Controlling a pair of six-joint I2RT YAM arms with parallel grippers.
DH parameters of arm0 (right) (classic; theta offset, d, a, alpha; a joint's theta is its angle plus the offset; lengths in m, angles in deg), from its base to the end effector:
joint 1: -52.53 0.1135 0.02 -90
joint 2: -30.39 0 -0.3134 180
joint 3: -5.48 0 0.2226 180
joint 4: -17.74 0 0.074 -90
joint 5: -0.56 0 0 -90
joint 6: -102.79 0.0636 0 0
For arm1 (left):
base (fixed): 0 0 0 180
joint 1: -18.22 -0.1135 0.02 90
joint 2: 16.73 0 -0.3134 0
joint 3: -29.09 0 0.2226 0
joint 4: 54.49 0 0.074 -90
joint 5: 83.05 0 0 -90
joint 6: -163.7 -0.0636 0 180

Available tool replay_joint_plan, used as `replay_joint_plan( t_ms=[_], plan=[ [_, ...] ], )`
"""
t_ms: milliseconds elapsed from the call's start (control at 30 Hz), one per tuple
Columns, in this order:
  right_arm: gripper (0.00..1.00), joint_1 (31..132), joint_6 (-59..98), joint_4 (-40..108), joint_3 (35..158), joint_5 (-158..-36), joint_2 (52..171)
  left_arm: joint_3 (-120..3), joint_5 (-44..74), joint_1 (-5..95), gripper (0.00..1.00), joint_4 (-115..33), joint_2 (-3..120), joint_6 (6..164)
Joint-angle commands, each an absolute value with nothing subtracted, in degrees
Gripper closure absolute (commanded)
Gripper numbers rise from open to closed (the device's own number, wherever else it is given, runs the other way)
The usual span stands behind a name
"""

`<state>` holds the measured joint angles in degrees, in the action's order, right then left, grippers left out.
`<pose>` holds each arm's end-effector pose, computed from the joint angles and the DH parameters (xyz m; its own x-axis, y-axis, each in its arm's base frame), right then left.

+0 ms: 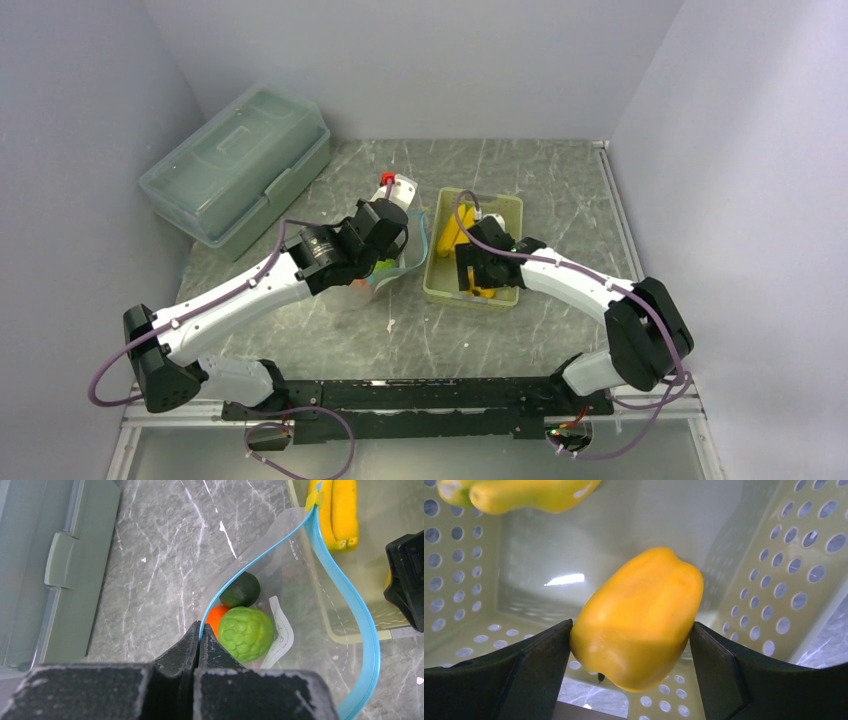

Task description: Place the food in the zip-top bag and seal the zipper

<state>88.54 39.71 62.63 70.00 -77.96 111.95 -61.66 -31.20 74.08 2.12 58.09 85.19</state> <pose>0.2105 0.1373 0.2380 -0.8630 -0.0787 -0.4991 -0.1230 0.9908 0.0565 0.1706 -0.1816 0.3962 -0.4358 0.3635 -0.8234 0.3073 0.9199 0.2435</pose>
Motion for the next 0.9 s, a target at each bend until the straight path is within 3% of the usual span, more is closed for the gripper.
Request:
replay_joint_plan(
  t_ms=[0, 200, 300, 600, 867],
  plan=[
    [0.13, 88.92, 40.87, 60.40, 69.46, -77.12, 111.73, -61.91, -30.71, 74.18, 1.00, -0.09, 56.63, 85.05],
    [0.35, 89.00, 40.44, 61.18, 70.77, -75.70, 108.98, -62.12, -30.67, 74.21, 1.00, 0.12, 56.92, 85.25],
    [0.40, 89.00, 40.09, 62.27, 71.93, -74.56, 106.23, -62.22, -30.78, 74.16, 1.00, 0.32, 56.93, 85.31],
    [0.45, 89.00, 39.50, 64.92, 76.55, -74.08, 97.16, -62.85, -31.07, 74.20, 1.00, 0.61, 57.95, 85.57],
    [0.47, 89.55, 40.51, 61.07, 79.03, -81.71, 90.61, -63.04, -30.95, 74.20, 1.00, 0.78, 58.11, 85.75]
  ],
)
